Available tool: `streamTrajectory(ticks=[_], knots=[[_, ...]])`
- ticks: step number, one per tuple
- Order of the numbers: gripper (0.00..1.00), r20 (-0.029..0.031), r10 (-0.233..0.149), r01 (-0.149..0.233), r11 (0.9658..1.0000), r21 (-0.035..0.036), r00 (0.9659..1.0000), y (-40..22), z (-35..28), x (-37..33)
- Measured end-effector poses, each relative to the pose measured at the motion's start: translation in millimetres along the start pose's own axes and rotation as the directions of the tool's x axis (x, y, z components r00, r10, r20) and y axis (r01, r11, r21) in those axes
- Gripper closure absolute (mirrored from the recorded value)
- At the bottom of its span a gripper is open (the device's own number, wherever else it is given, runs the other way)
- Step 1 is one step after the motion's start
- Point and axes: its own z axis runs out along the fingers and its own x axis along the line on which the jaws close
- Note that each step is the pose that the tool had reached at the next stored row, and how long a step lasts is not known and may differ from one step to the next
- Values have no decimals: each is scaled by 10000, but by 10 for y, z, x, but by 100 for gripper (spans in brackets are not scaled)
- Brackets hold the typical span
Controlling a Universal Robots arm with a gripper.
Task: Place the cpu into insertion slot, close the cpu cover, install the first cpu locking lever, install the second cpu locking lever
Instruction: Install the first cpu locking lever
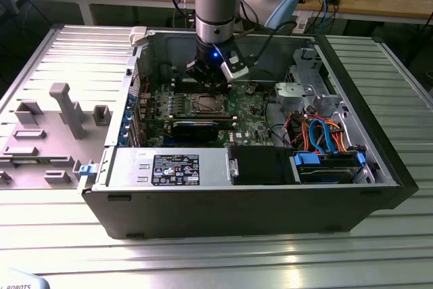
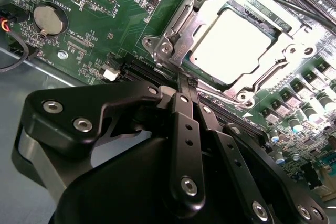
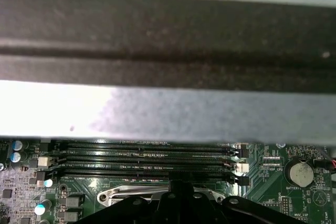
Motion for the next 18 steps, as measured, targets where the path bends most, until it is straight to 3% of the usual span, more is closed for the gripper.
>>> streamTrajectory(ticks=[11,18], knots=[[89,-2,0,0,10000,9,10000,1,-6,-2],[89,-24,2,-2,10000,9,10000,9,-9,-47]])
